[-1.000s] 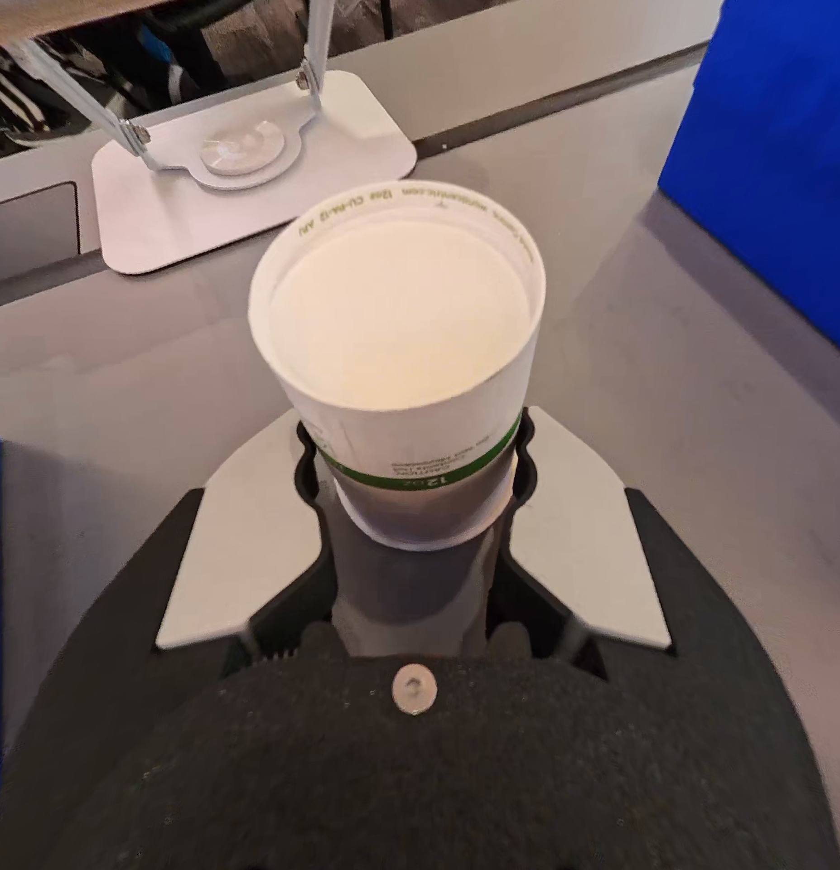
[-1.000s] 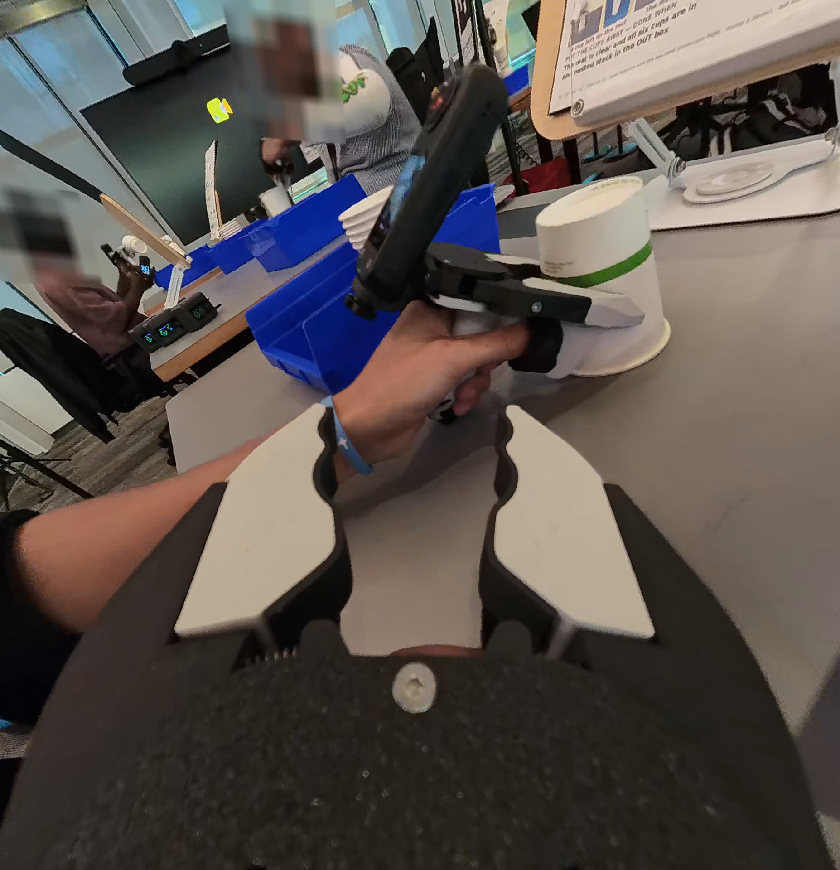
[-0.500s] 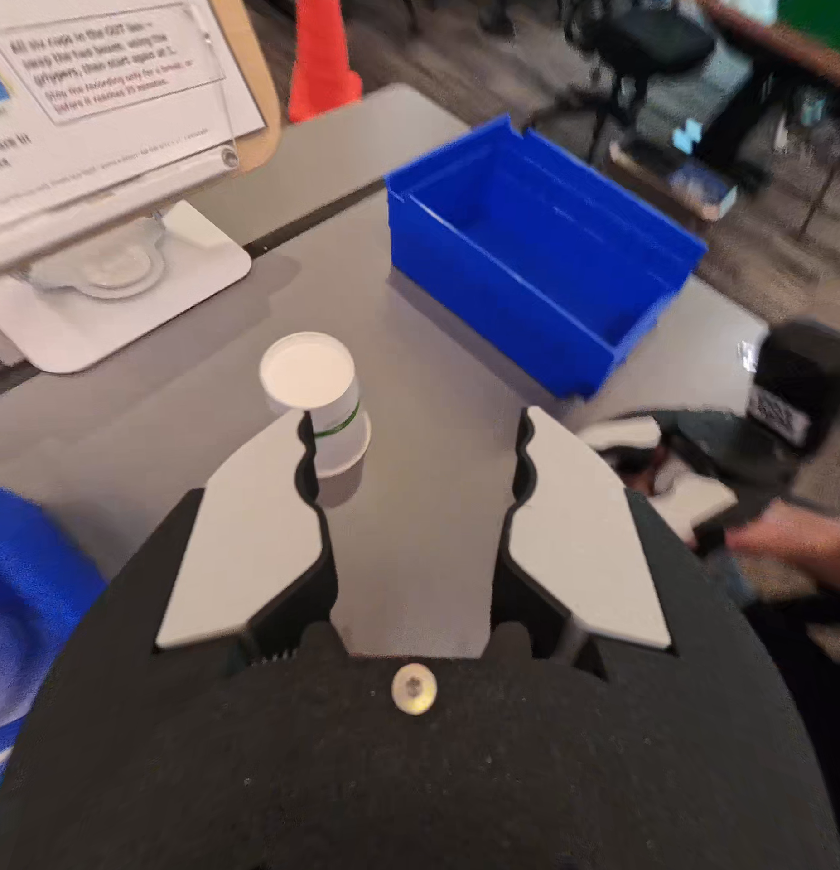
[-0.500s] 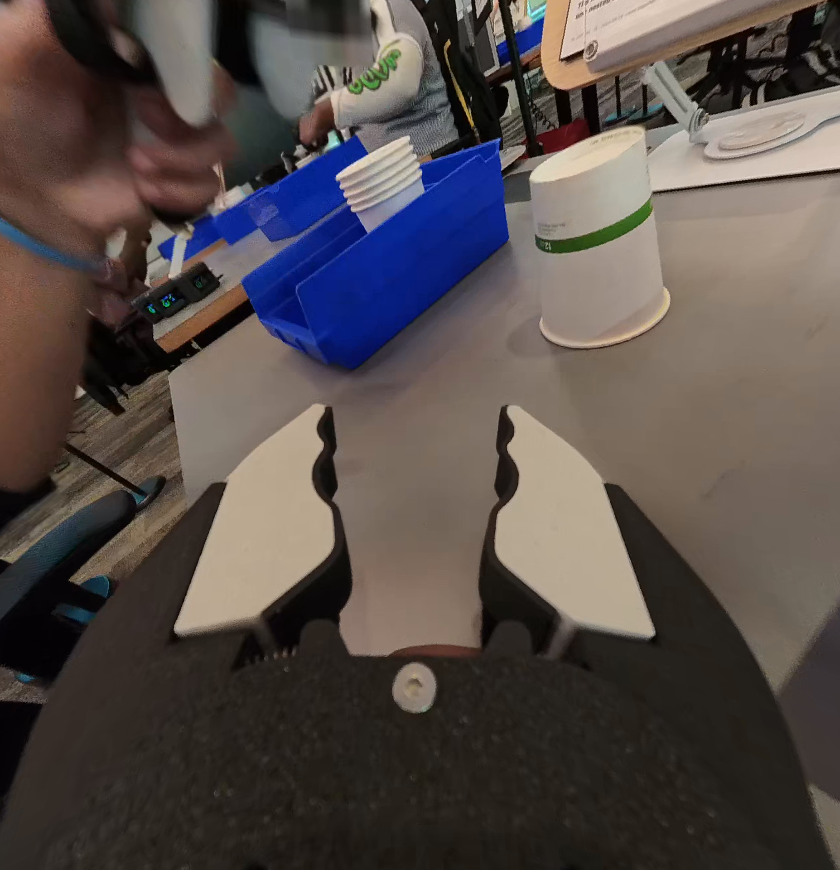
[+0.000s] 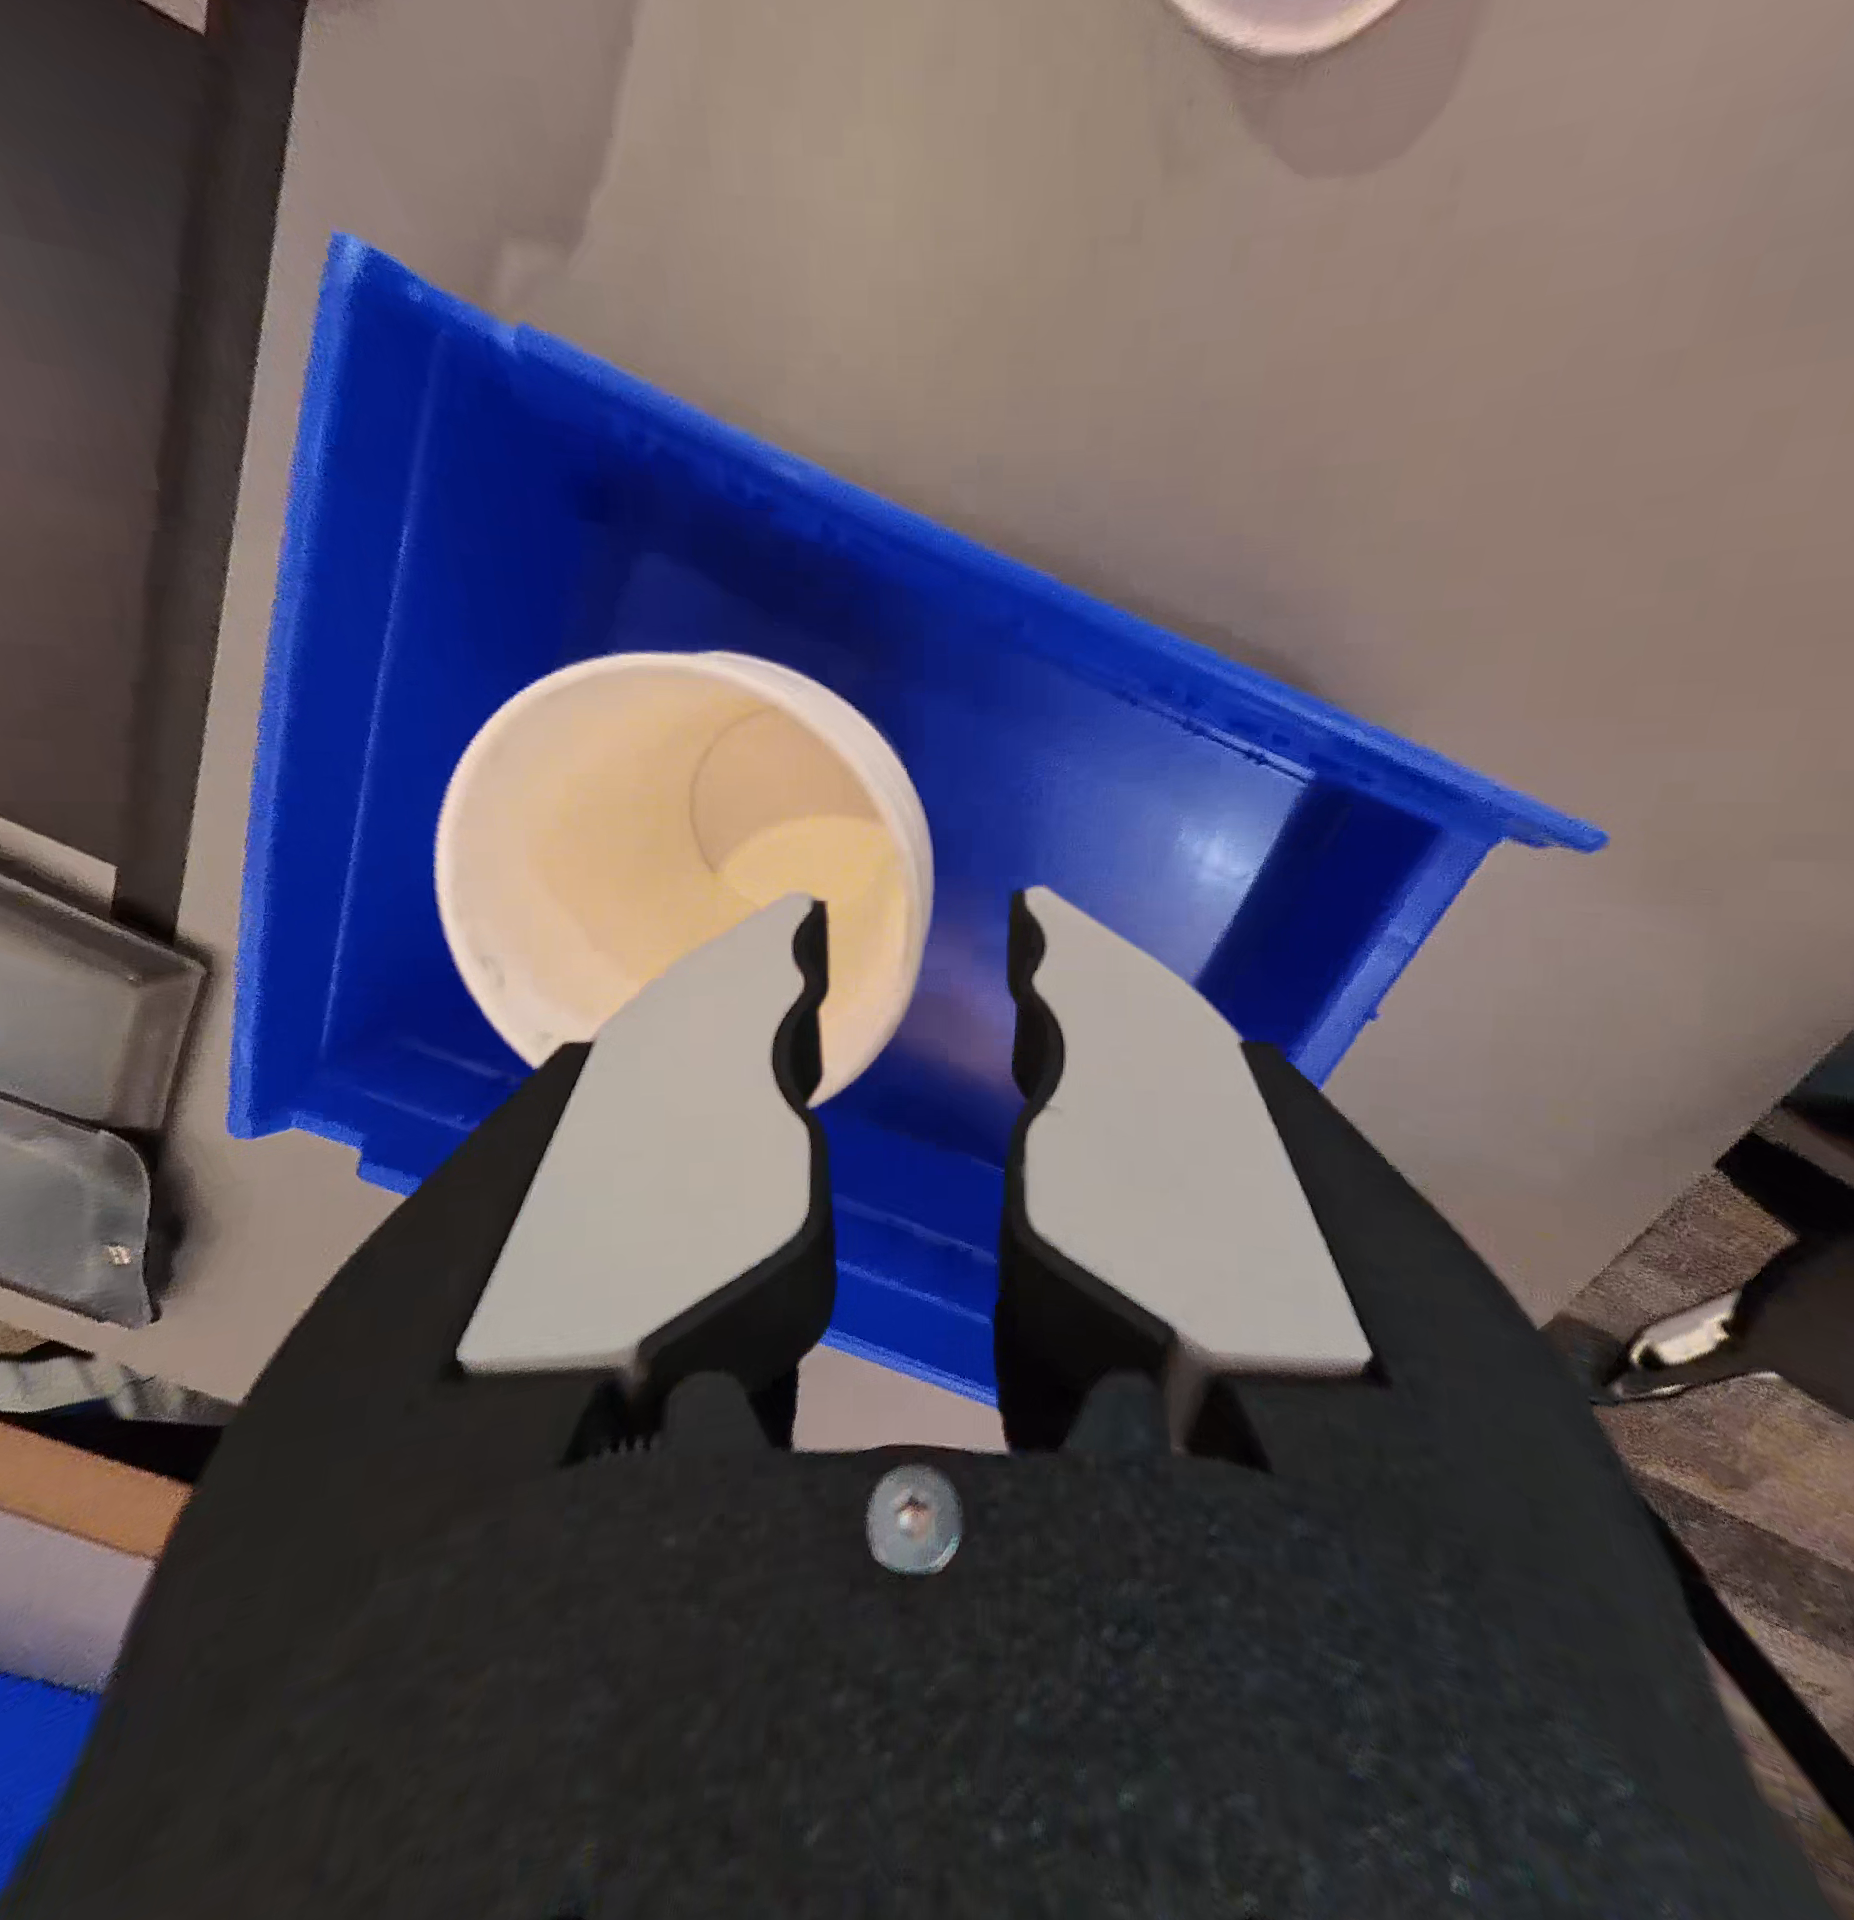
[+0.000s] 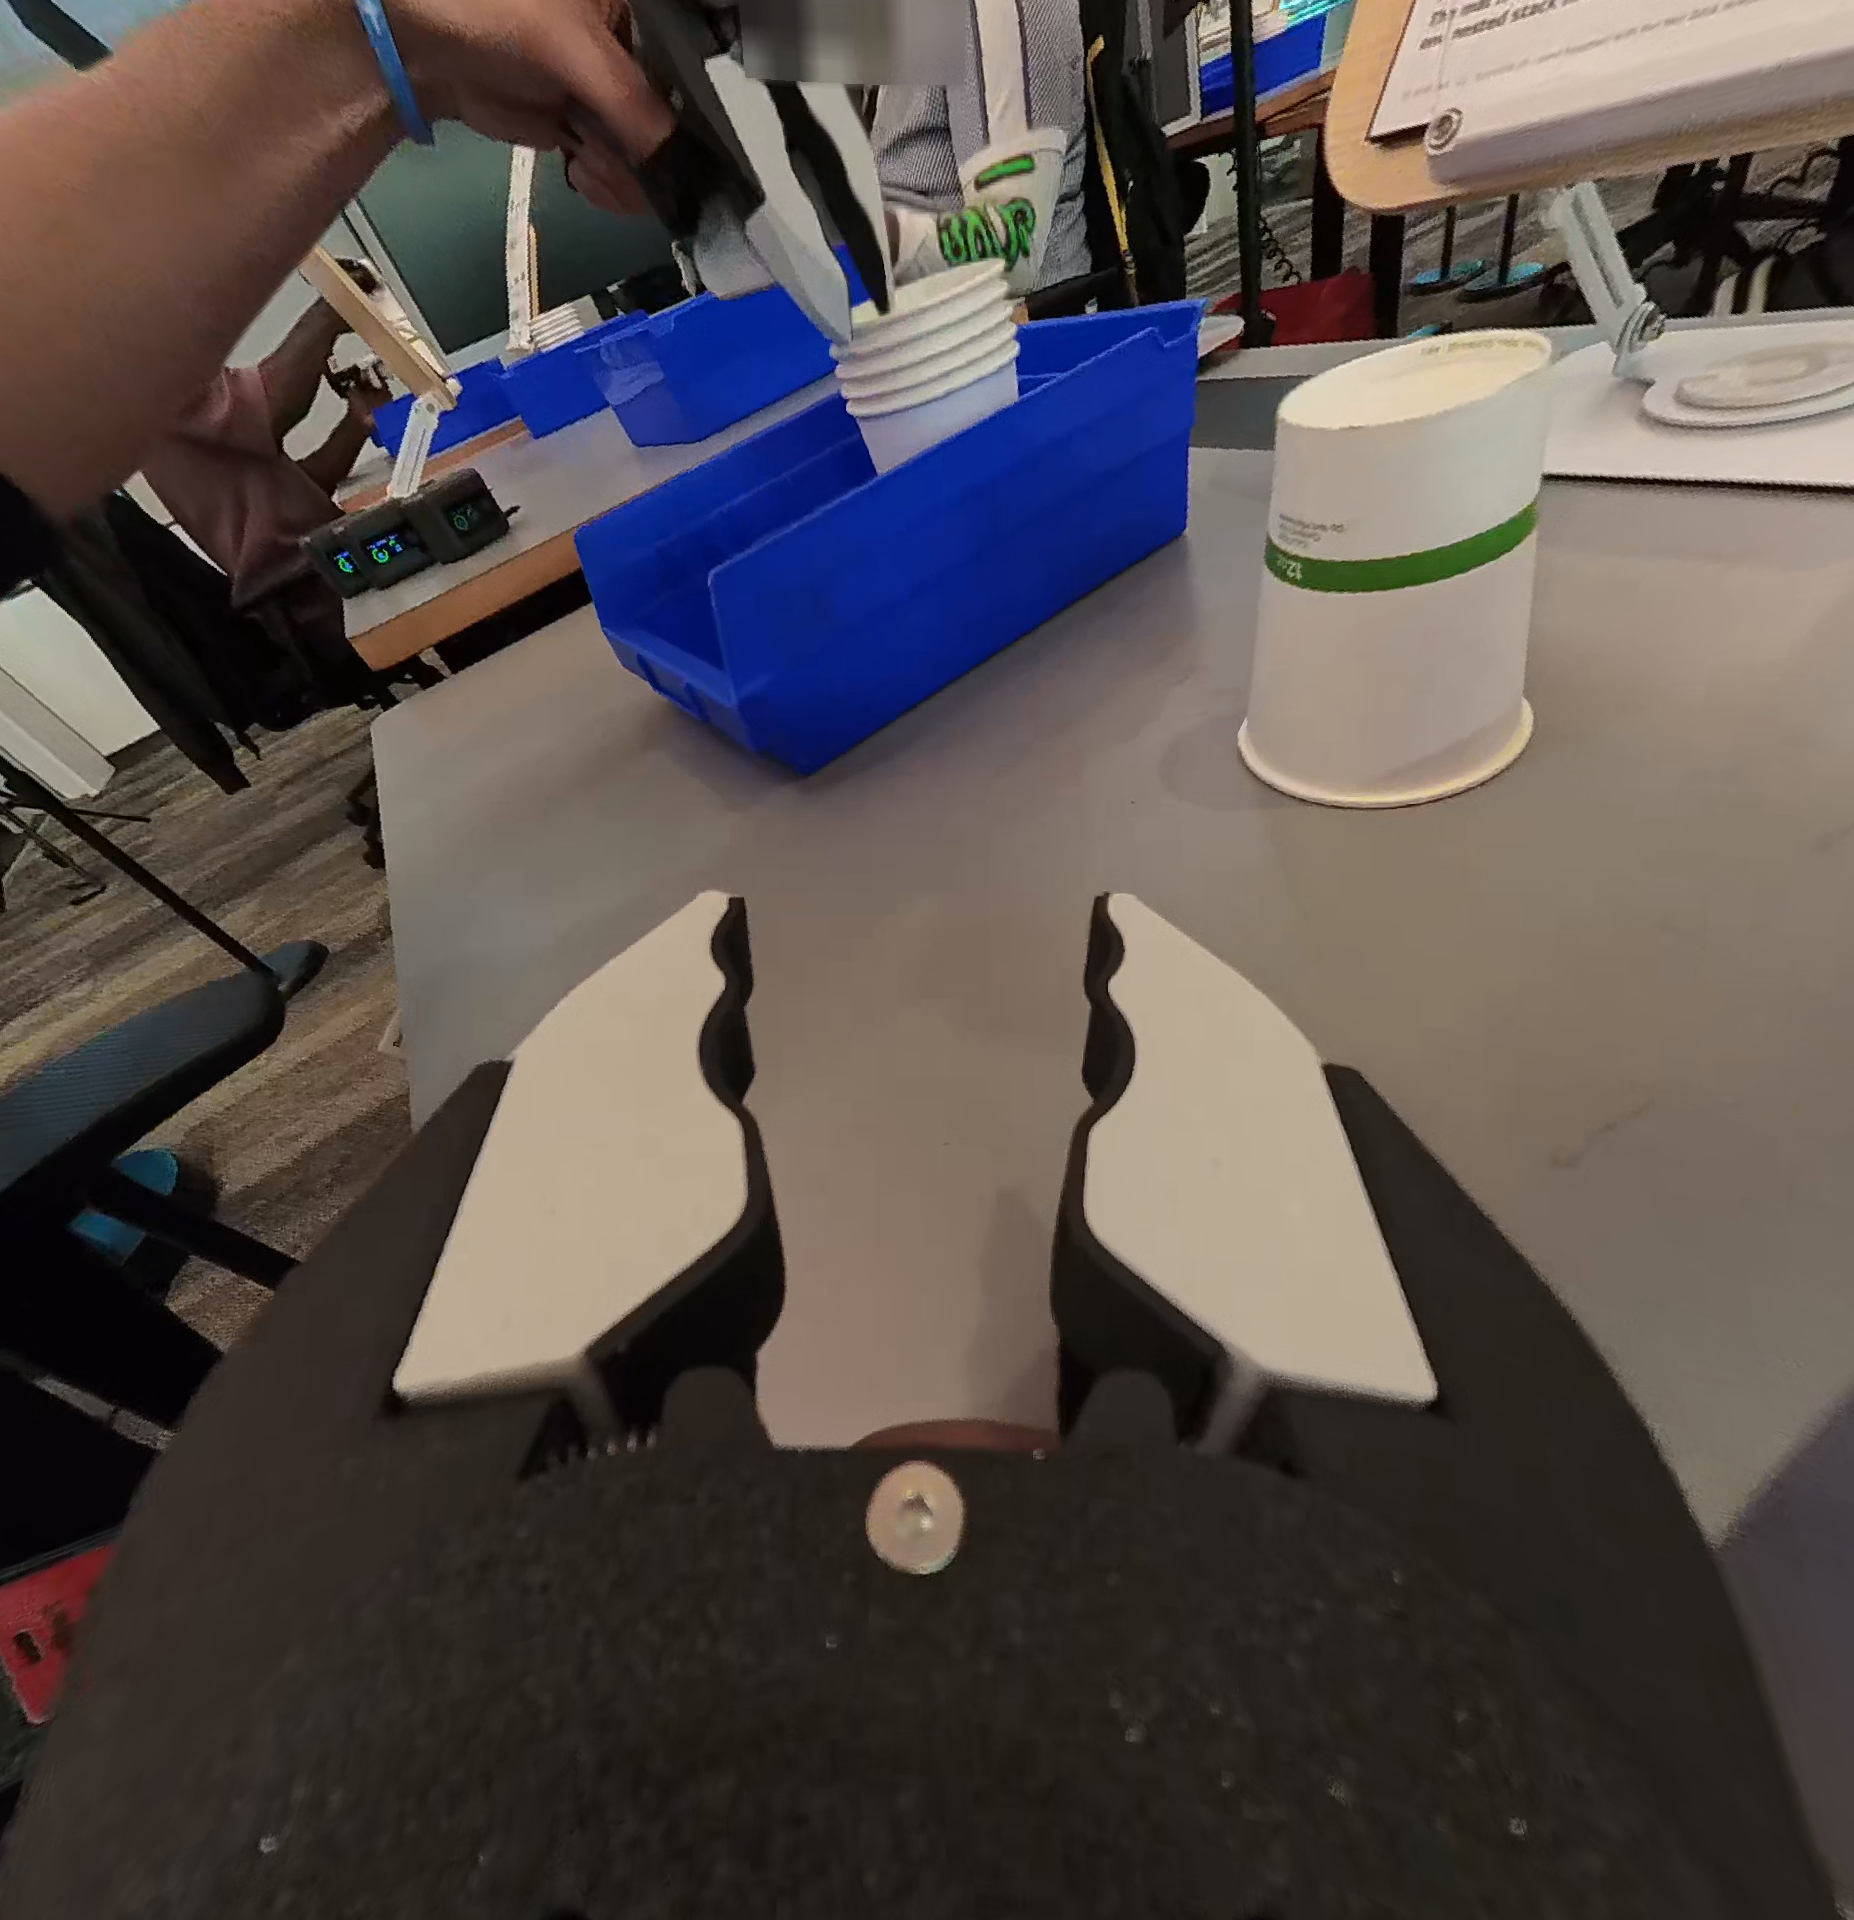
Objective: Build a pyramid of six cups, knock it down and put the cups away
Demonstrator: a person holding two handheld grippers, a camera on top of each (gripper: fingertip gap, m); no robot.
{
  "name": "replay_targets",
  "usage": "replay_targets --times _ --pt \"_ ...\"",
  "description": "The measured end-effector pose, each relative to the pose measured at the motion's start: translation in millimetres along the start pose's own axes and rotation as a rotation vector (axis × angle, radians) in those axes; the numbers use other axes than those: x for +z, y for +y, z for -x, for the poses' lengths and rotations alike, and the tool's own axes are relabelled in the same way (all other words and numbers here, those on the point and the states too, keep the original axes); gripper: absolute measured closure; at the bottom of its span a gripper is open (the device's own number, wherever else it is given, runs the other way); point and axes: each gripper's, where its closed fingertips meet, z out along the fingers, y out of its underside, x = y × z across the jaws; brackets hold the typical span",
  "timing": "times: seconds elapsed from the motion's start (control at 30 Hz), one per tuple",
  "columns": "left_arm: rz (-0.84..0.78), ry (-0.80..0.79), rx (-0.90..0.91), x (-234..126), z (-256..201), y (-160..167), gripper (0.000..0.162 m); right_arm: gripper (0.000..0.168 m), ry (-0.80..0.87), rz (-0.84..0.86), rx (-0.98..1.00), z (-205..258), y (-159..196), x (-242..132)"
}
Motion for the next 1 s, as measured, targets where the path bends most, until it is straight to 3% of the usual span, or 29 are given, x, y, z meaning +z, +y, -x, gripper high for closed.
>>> replay_targets --times 0.17,0.47,0.63,0.77,1.0 --pt "-0.016 0.014 0.001 5 4 -1 0.153 0.109 -0.012 -0.002 0.052 -4 2 1" --pt "-0.003 -0.006 0.014 5 5 2 0.159 0.111 -0.016 0.02 0.048 -1 7 4" --pt "-0.045 -0.084 0.014 -14 16 -4 0.159 0.111 -0.021 0.014 0.064 -2 8 5" --pt "-0.205 -0.152 -0.004 -60 20 -19 0.16 0.11 -0.058 -0.049 0.12 -4 -3 7" --pt "-0.802 -0.141 -0.039 -161 -32 -84 0.16 0.093 -0.19 -0.259 0.247 -7 -58 28"
